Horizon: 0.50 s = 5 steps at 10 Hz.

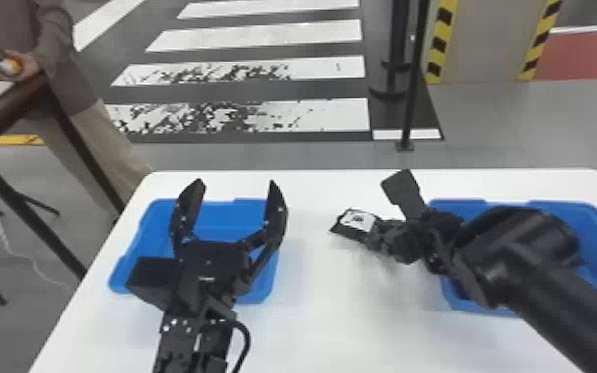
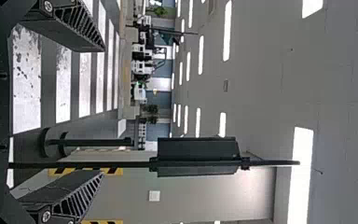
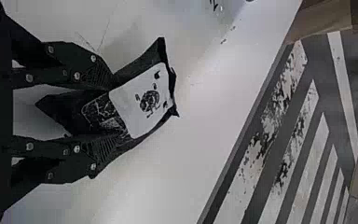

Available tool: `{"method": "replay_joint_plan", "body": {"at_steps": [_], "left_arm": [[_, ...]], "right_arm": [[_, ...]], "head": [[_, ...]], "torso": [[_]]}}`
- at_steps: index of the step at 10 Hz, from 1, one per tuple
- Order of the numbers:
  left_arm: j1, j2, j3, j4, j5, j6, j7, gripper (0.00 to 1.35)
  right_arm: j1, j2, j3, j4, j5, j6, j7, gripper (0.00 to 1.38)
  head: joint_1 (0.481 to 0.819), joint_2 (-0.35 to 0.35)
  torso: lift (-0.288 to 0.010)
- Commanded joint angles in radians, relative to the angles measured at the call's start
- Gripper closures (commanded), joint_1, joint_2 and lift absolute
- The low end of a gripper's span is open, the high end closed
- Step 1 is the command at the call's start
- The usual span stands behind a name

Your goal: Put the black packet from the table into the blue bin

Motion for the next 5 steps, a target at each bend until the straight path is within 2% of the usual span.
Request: {"method": "replay_joint_plan", "body": {"at_steps": [1,4,5], "left_arm": [[0.002,0.0,0.002,0.0,0.0,0.002,0.0,0.09],[0.007,0.002,0.006,0.0,-0.002,-0.003,0.0,0.09],[0.01,0.002,0.008,0.0,-0.002,-0.006,0.0,0.09]], "right_arm": [[0.003,-0.001,0.004,-0.003,-0.004,0.01,-0.005,0.89],[0.018,-0.003,0.004,-0.018,-0.038,0.01,-0.015,0.89],[0.025,-0.003,0.004,-0.028,-0.048,-0.029,-0.015,0.89]], "head": [[0.695,0.15],[0.695,0.156],[0.695,0.159]], "torso": [[-0.11],[-0.11],[-0.11]]}}
